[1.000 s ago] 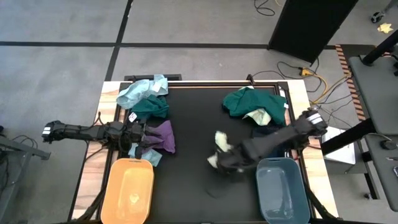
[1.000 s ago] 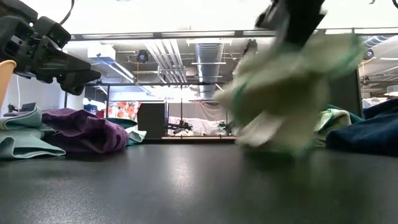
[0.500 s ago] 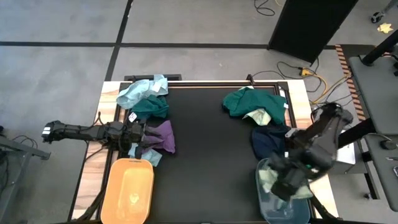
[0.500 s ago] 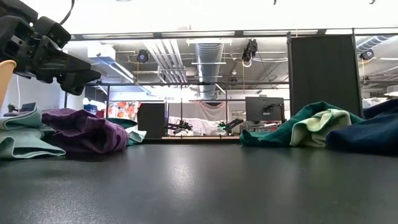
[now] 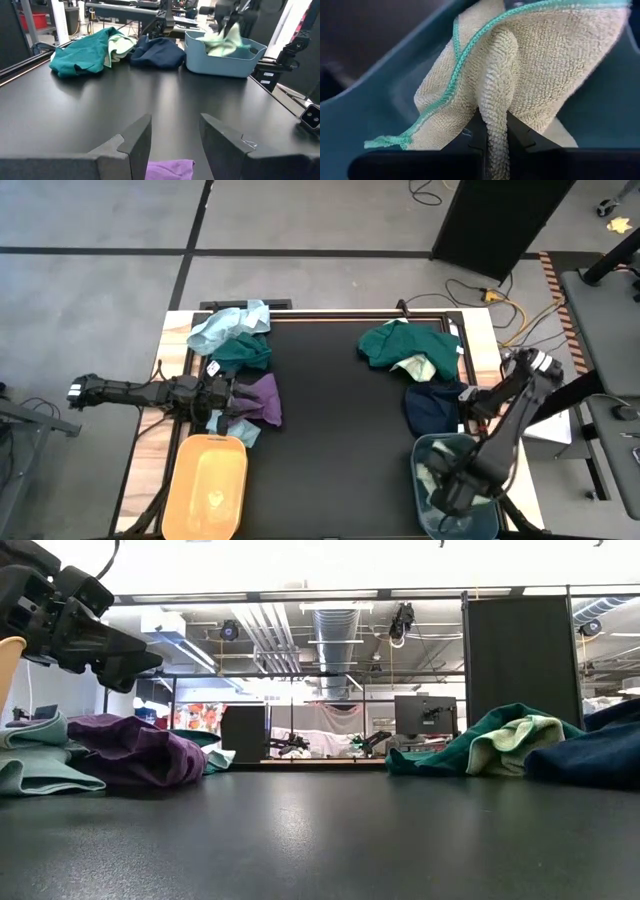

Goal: Sort microfiber towel by color & place in baskets
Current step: Put the bottom light green microfiber towel into the blue bin

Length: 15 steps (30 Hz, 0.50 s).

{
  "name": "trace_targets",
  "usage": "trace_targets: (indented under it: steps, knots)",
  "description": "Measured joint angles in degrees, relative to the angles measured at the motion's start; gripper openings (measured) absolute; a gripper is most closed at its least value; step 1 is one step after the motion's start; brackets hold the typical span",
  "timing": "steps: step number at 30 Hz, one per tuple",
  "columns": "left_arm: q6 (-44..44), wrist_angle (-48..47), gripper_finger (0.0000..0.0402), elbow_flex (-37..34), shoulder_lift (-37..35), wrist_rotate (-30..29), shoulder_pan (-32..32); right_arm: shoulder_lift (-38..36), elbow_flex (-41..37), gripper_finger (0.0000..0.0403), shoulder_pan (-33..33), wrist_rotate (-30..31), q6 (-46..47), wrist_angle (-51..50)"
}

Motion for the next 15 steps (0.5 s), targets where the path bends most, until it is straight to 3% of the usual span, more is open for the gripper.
trace_targets:
  steps: [7, 12, 15]
  knots:
    - [0.0, 0.0, 0.0151, 0.0, 0.0, 0.0, 0.0, 4.4, -4.3, 0.0044, -2.2, 5.1, 15.5, -0.3]
    - [0.0, 0.0, 0.0151, 0.0, 0.0, 0.0, 0.0, 5.7, -6.7, 0.0113, -3.1, 5.1, 20.4, 0.0]
    - [0.0, 0.0, 0.0151, 0.0, 0.0, 0.1, 0.0, 5.1, -6.8, 0.0163, -4.1, 2.0, 21.5, -2.0]
